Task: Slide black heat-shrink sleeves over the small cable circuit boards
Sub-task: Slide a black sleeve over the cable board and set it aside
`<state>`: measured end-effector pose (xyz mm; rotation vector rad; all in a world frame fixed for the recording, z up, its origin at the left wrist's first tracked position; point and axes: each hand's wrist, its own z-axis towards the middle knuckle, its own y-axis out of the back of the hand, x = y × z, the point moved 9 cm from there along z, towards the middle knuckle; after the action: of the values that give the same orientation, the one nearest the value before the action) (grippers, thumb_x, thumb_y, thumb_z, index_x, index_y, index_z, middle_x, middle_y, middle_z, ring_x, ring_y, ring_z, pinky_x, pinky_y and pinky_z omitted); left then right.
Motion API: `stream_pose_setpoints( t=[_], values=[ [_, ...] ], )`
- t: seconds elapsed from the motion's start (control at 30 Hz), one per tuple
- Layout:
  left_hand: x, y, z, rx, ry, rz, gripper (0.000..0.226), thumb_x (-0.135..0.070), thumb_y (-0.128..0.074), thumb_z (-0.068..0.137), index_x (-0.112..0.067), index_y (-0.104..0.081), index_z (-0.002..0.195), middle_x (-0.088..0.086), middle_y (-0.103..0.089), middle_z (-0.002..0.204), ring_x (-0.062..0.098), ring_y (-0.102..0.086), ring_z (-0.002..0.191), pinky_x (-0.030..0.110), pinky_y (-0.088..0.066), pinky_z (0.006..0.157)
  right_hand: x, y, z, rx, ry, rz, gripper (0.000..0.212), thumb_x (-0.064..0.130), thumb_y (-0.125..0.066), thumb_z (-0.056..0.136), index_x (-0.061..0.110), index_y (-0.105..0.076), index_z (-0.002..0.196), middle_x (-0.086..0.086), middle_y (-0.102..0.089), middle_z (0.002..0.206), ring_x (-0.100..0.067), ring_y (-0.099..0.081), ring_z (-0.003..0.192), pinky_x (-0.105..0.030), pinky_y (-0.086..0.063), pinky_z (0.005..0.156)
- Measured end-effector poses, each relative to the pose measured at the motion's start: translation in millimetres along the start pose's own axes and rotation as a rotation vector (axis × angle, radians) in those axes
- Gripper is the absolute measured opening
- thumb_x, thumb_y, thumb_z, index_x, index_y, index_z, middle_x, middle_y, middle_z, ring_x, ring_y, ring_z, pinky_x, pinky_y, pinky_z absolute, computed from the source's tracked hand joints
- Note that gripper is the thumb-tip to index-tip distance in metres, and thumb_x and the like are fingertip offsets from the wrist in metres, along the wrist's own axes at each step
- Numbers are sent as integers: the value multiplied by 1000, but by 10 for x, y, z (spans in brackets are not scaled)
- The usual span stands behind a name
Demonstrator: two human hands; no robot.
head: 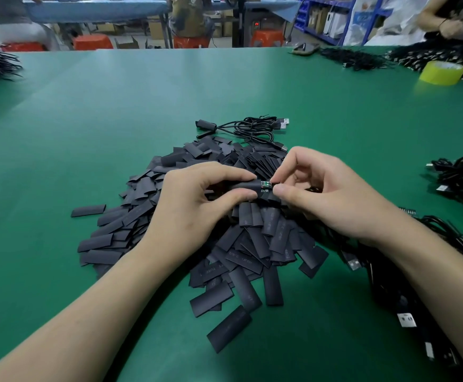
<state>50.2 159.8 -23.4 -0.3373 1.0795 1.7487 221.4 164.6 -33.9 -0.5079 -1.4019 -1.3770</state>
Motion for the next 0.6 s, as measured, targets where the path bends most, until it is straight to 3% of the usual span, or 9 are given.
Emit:
stream_pose_setpoints(
  t=[0.17,0.27,0.43,0.6],
  values=[
    [72,-56,-17,27,83,-89,18,-28,-82,83,-31,-79,100,-18,-76,92,6,-71,86,27,-56,79,39,-1,-7,-32,22,-71,13,11,-70,94,20,-63,89,7,-62,72,-11,-53,64,-31,-45,65],
    [33,-50,-15,22,47,-45,18,-26,-82,84,-27,-79,101,-16,-76,92,7,-71,87,27,-56,78,40,-6,-5,-41,15,-71,12,11,-69,93,21,-63,88,9,-61,70,-8,-53,64,-28,-44,64],
    [-177,-46,-32,10,-163,183,23,-21,-85,84,-17,-79,105,-8,-72,90,1,-63,82,10,-47,79,-4,15,5,-62,-40,1,11,7,-68,95,16,-65,90,4,-63,71,-6,-53,60,-14,-41,57],
    [-257,23,-60,-78,-248,214,18,-19,-83,87,-13,-79,103,-3,-74,92,7,-66,83,21,-53,80,9,3,8,-64,-42,-14,10,11,-71,93,18,-65,89,9,-63,68,-7,-54,63,-19,-43,60]
  ],
)
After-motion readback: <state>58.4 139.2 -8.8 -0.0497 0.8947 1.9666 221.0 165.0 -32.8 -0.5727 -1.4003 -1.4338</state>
